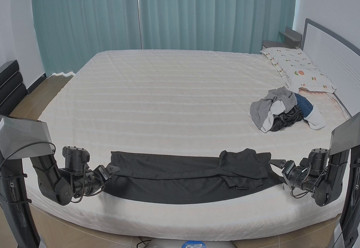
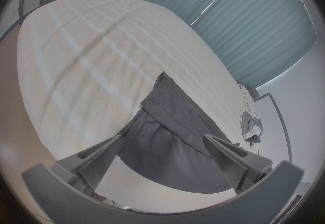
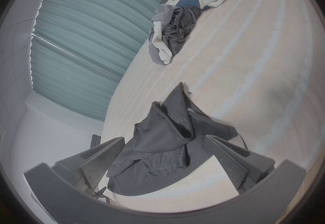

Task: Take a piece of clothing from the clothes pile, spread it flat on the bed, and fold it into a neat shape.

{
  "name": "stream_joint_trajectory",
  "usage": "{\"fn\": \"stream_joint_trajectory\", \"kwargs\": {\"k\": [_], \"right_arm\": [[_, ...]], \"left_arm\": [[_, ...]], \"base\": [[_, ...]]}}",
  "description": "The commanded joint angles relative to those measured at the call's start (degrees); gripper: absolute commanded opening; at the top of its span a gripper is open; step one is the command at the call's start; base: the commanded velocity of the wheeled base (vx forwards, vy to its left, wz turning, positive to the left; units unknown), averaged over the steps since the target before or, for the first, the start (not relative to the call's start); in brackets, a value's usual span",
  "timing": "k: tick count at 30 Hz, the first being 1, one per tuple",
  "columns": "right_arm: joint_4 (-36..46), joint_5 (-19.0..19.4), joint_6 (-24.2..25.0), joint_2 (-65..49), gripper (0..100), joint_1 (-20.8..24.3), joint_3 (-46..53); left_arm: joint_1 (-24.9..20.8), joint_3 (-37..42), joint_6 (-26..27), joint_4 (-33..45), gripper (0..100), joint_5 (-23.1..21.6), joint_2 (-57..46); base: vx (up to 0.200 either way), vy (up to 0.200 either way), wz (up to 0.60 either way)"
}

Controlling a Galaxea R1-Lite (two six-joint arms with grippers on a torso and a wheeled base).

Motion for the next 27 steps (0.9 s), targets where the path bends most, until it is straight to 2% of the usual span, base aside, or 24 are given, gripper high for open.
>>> {"fn": "stream_joint_trajectory", "kwargs": {"k": [1, 2, 3, 7, 15, 16, 18, 27], "right_arm": [[-0.54, -1.10, 0.73, 3.23, 100, 0.48, 0.85], [-0.54, -1.10, 0.73, 3.23, 100, 0.48, 0.85], [-0.54, -2.77, 0.64, 4.20, 100, 0.66, 0.59], [-0.46, -4.27, 0.47, 4.38, 100, 0.83, 0.59], [-0.54, -5.06, 0.20, 4.03, 100, 0.83, 1.12], [-0.54, -6.73, -0.76, 4.03, 100, 0.92, 1.12], [-0.54, -7.61, -1.73, 4.29, 100, 1.27, 1.03], [-0.54, -7.69, -1.99, 4.03, 100, 1.54, 1.47]], "left_arm": [[-2.42, 3.20, 0.08, -3.86, 100, 2.80, 4.42], [-2.42, 3.20, 0.08, -3.86, 100, 2.80, 4.42], [-3.65, 3.29, 0.25, -5.53, 100, 5.87, 5.82], [-5.15, 3.29, 2.28, -7.20, 100, 10.09, 8.28], [-5.24, 2.94, 3.33, -7.29, 100, 10.71, 8.81], [-5.15, 2.68, 3.77, -7.29, 100, 10.71, 8.99], [-5.15, 2.68, 4.03, -7.29, 100, 10.71, 9.07], [-4.97, 4.79, 3.95, -7.20, 100, 10.71, 6.79]], "base": [[0.000, 0.000, 0.00], [0.000, 0.000, 0.00], [0.000, 0.000, 0.00], [0.000, 0.000, 0.00], [0.000, 0.000, 0.00], [0.000, 0.000, 0.00], [0.000, 0.000, 0.00], [0.000, 0.000, 0.00]]}}
